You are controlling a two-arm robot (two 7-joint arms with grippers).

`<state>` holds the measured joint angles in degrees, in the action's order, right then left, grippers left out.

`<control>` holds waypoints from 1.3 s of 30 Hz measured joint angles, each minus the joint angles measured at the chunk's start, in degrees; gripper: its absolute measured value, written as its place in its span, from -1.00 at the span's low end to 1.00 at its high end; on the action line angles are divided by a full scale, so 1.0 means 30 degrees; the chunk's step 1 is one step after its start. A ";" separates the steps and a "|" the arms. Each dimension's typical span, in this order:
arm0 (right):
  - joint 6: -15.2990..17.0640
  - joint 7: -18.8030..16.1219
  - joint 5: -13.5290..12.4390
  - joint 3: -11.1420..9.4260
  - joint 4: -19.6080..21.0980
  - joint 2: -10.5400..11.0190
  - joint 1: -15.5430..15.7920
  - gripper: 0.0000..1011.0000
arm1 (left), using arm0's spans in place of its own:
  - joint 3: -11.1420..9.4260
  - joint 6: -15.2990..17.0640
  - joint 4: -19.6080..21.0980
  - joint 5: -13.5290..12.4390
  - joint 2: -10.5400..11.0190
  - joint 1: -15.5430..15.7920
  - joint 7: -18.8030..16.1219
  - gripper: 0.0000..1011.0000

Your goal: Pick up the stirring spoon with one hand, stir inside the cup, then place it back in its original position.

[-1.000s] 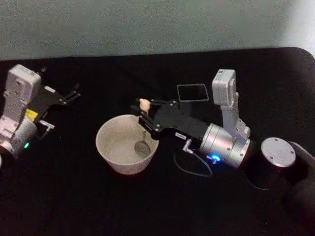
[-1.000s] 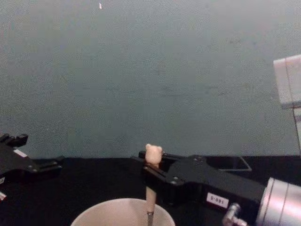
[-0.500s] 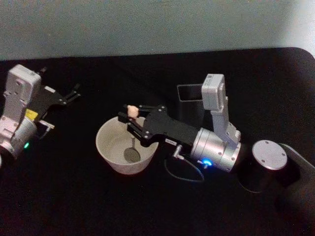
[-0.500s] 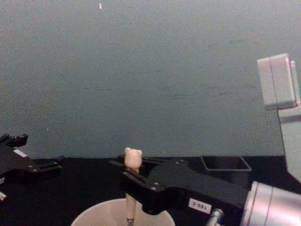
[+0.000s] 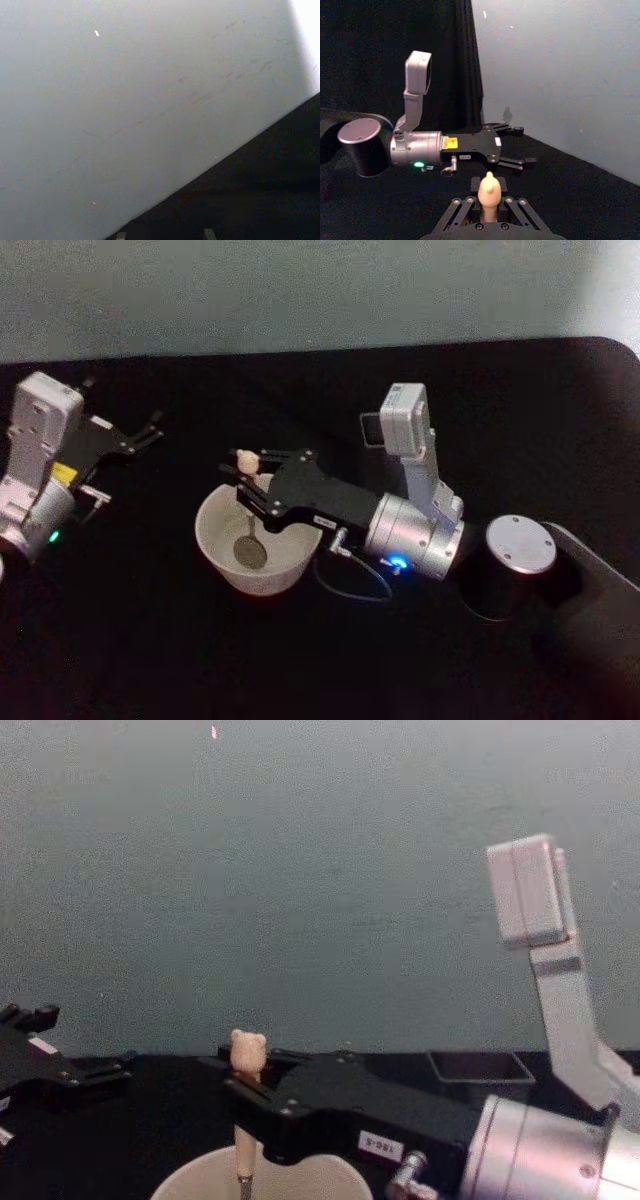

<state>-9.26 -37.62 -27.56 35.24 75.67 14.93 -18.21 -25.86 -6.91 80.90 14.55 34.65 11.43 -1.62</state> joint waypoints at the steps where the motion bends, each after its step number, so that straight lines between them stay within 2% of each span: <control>1: -0.0019 0.0034 0.0019 -0.0001 -0.0091 -0.0061 -0.0059 -0.63 | 0.0000 0.0000 0.0001 0.0000 0.0000 0.0000 -0.0001 0.98; 12: -0.0535 0.0673 0.0351 -0.0469 -0.1191 -0.0624 -0.0649 -0.63 | 0.0000 0.0000 0.0001 0.0000 -0.0001 0.0000 -0.0001 0.98; 21: -0.0815 0.1026 0.0671 -0.0977 -0.1508 -0.0555 -0.0752 -0.63 | 0.0000 0.0000 0.0001 0.0001 -0.0001 0.0000 0.0000 0.98; 31: -0.0775 0.1106 0.0688 -0.1599 -0.0694 0.0161 -0.0007 -0.63 | 0.0000 0.0000 0.0001 0.0001 0.0001 -0.0001 0.0000 0.98; 39: -0.0597 0.0830 0.0370 -0.1709 0.0392 0.0616 0.0739 -0.63 | 0.0000 0.0000 0.0001 0.0000 0.0000 0.0001 0.0000 0.98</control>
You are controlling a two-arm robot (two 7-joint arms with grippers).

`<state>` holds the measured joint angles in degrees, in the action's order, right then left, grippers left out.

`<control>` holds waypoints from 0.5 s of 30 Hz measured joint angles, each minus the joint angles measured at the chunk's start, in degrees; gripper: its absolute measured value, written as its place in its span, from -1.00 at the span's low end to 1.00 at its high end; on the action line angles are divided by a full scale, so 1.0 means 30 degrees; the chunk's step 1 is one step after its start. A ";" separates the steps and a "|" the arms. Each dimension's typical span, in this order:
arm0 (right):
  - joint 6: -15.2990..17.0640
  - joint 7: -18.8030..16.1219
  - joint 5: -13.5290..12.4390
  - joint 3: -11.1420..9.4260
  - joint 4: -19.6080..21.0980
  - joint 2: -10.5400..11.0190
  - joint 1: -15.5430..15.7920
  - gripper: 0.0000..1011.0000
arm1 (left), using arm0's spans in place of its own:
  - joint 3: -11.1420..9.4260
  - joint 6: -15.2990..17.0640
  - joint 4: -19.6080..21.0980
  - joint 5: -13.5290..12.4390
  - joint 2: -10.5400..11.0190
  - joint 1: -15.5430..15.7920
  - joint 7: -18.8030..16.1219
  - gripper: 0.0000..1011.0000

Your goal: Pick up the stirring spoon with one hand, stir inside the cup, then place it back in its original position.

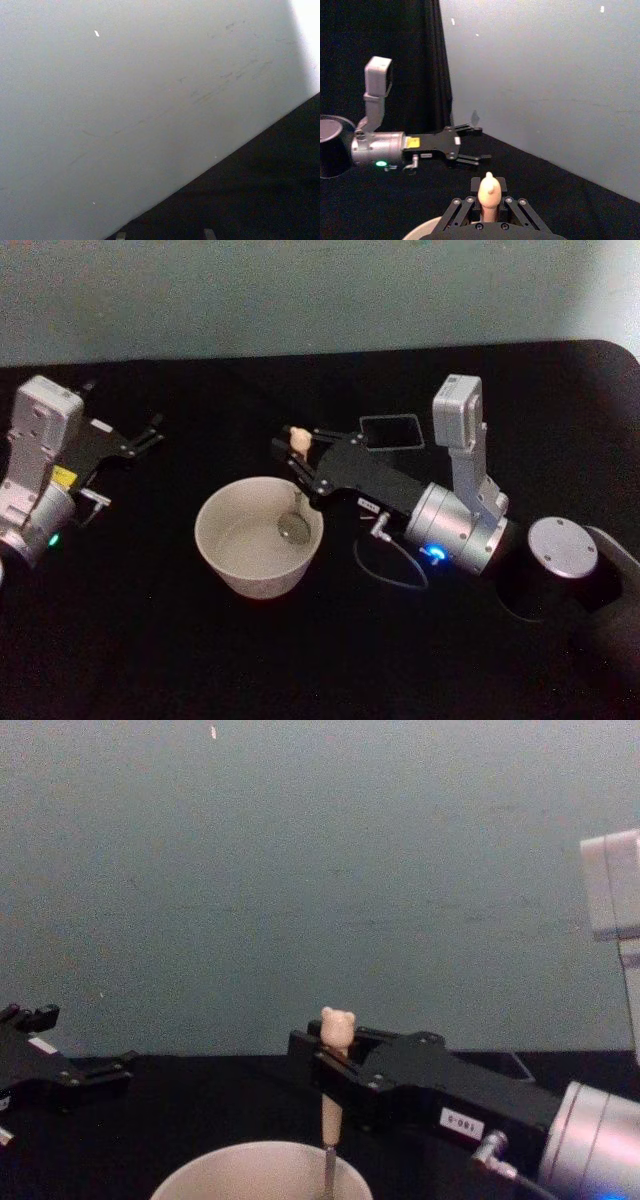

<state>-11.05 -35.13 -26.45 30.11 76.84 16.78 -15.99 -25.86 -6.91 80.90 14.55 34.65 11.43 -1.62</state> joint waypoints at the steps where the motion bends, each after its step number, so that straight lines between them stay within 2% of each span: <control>1: 0.0030 -0.0049 -0.0044 0.0032 0.0172 0.0050 0.0124 -0.63 | 0.0000 0.0000 0.0001 0.0001 0.0000 0.0000 0.0000 0.98; 15: 0.0263 -0.0211 -0.0164 0.0546 0.0875 0.0084 0.0505 -0.63 | -0.0001 0.0000 -0.0001 0.0000 0.0000 -0.0001 0.0000 0.98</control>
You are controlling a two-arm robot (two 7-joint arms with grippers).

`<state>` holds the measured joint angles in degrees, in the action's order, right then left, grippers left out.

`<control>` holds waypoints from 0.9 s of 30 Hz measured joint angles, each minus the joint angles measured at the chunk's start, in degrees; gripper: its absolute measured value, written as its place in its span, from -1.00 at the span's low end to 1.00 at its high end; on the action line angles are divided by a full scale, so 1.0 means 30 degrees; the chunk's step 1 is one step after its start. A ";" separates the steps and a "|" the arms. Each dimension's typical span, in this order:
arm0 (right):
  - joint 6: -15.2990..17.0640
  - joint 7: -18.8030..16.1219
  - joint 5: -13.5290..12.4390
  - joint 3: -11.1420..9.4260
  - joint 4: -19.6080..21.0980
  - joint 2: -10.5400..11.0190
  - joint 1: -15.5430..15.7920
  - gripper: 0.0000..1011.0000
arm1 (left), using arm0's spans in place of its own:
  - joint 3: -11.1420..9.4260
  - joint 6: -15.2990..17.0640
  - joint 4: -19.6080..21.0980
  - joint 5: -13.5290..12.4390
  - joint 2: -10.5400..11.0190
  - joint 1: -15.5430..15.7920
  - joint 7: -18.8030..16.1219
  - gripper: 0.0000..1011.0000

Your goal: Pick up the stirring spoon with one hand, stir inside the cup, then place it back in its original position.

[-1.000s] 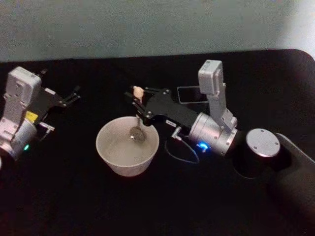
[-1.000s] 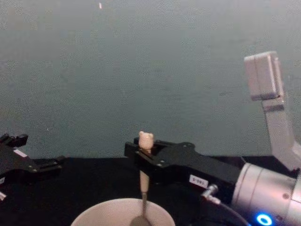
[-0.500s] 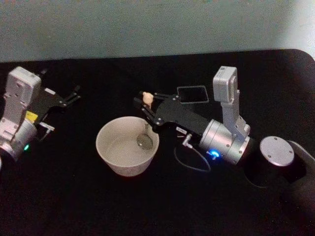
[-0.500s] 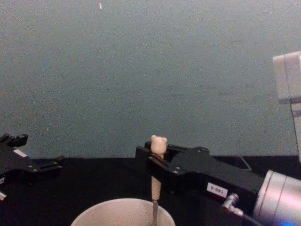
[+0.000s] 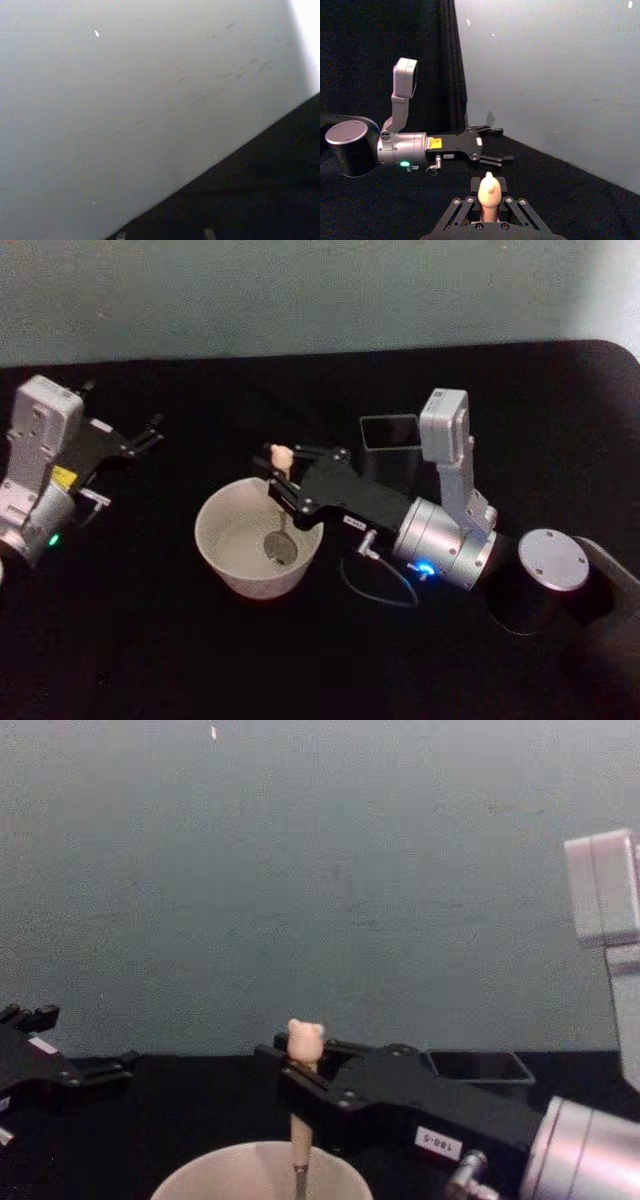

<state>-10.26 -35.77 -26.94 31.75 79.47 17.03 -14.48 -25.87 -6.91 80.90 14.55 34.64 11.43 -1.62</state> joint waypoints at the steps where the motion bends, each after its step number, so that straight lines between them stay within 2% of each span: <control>1: 0.0019 -0.0009 0.0000 0.0040 0.0001 -0.0020 0.0000 -0.63 | 0.0000 0.0000 0.0000 0.0000 0.0000 0.0000 0.0000 0.98; 19: 0.0018 -0.0252 0.0083 0.0843 -0.0877 -0.0909 -0.0644 -0.63 | 0.0002 0.0000 0.0001 0.0000 0.0000 -0.0001 0.0000 0.98; 27: -0.0239 -0.0026 0.0490 0.0967 -0.1660 -0.1352 -0.1152 -0.63 | 0.0001 0.0000 0.0001 0.0001 0.0001 0.0000 -0.0001 0.98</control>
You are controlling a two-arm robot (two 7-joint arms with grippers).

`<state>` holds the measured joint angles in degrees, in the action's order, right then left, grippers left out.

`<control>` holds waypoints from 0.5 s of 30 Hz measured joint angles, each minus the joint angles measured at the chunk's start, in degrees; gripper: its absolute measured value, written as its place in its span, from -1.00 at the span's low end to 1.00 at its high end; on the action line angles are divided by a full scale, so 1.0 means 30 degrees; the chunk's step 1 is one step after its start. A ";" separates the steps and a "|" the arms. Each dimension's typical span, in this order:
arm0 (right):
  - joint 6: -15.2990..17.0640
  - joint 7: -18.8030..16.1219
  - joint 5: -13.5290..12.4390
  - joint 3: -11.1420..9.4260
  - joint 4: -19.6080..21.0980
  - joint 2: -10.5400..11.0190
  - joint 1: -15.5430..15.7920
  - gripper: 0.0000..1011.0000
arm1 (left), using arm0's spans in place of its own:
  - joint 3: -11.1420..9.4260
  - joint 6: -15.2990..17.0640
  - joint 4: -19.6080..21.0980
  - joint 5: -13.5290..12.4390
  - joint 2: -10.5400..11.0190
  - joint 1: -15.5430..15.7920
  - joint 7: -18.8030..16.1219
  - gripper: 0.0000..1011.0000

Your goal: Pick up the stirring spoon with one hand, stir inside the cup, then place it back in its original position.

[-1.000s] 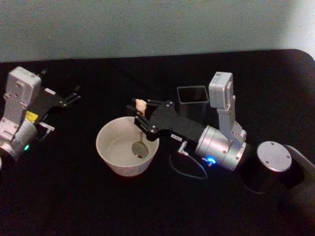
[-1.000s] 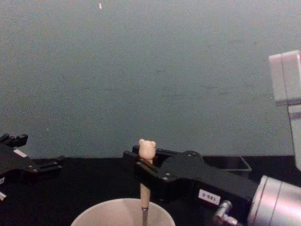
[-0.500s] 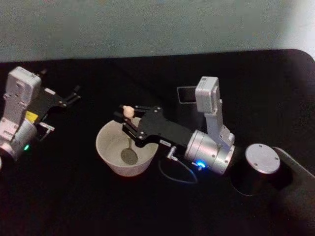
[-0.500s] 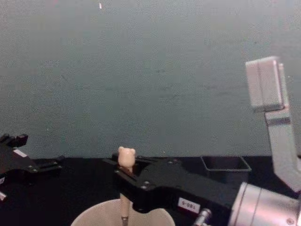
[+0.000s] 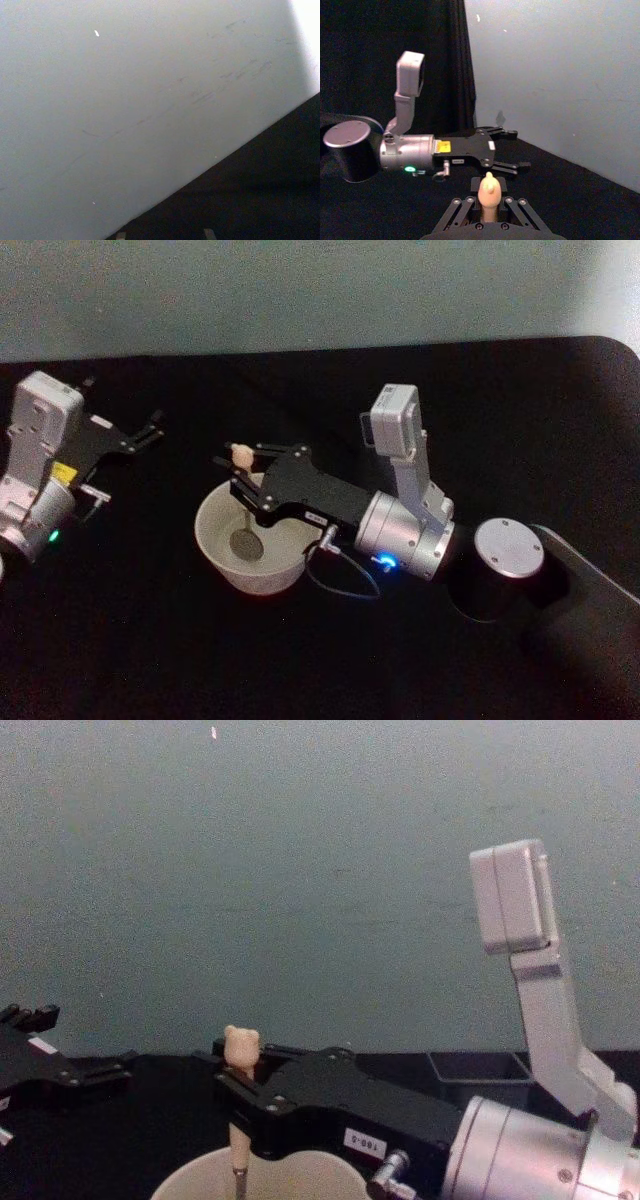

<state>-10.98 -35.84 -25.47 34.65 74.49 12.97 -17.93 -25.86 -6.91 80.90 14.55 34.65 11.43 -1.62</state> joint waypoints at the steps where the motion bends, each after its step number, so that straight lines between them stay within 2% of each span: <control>1: -0.0032 0.0093 0.0075 -0.0023 -0.0177 -0.0075 -0.0083 -0.63 | 0.0001 0.0000 0.0000 -0.0001 -0.0001 0.0000 0.0001 0.98; 15: -0.0249 0.0739 0.0436 -0.0707 -0.0974 -0.0318 -0.0451 -0.63 | 0.0000 0.0000 0.0000 0.0000 0.0000 0.0000 0.0000 0.98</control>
<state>-11.72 -33.63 -24.16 32.53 71.56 12.02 -19.29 -25.86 -6.91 80.90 14.55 34.65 11.43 -1.62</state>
